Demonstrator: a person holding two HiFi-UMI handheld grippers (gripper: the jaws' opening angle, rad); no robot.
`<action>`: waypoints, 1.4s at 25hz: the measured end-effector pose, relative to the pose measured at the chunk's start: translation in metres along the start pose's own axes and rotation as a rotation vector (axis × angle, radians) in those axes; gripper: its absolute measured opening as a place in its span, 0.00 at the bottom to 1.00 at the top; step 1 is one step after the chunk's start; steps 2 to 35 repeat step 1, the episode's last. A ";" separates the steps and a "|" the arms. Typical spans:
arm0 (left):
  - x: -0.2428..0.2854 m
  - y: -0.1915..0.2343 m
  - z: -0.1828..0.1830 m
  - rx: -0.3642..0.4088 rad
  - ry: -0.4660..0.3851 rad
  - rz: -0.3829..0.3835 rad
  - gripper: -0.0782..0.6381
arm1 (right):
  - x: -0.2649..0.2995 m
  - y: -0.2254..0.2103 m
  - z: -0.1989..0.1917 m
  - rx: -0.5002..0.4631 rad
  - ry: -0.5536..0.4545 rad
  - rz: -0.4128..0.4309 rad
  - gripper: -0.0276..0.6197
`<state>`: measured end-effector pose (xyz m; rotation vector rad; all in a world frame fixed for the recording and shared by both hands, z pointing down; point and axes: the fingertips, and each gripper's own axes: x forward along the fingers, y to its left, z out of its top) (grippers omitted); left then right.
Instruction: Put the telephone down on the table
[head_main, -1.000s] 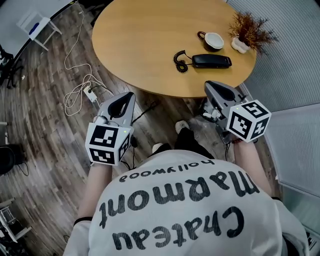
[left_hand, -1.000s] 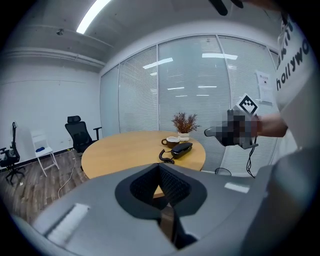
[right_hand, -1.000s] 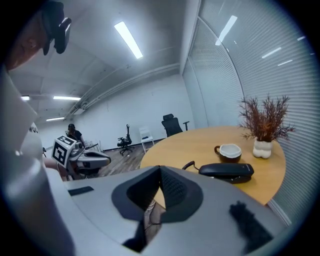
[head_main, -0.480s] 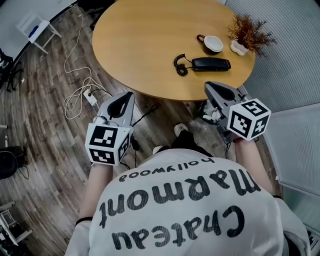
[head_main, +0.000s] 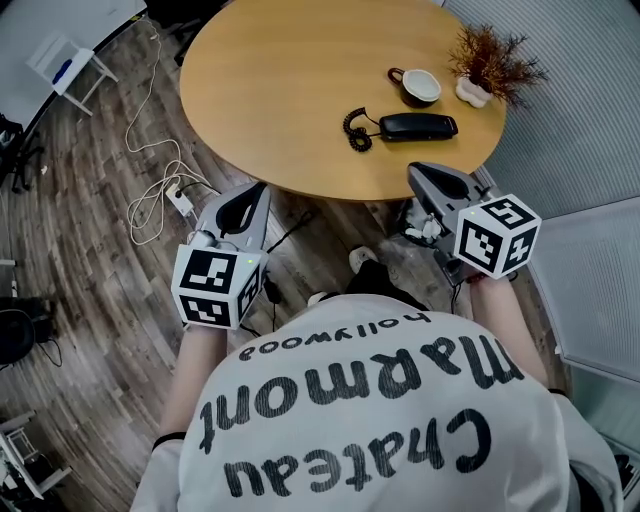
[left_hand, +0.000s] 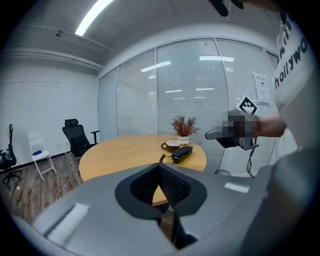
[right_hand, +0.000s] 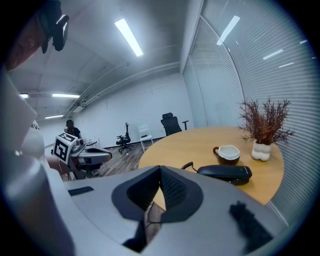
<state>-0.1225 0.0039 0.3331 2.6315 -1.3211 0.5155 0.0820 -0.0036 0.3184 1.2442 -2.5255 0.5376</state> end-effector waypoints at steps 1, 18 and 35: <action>0.000 0.000 0.001 0.000 -0.001 0.001 0.12 | 0.000 -0.001 0.000 0.002 -0.001 0.001 0.06; 0.000 0.000 0.001 0.000 -0.001 0.001 0.12 | 0.000 -0.001 0.000 0.002 -0.001 0.001 0.06; 0.000 0.000 0.001 0.000 -0.001 0.001 0.12 | 0.000 -0.001 0.000 0.002 -0.001 0.001 0.06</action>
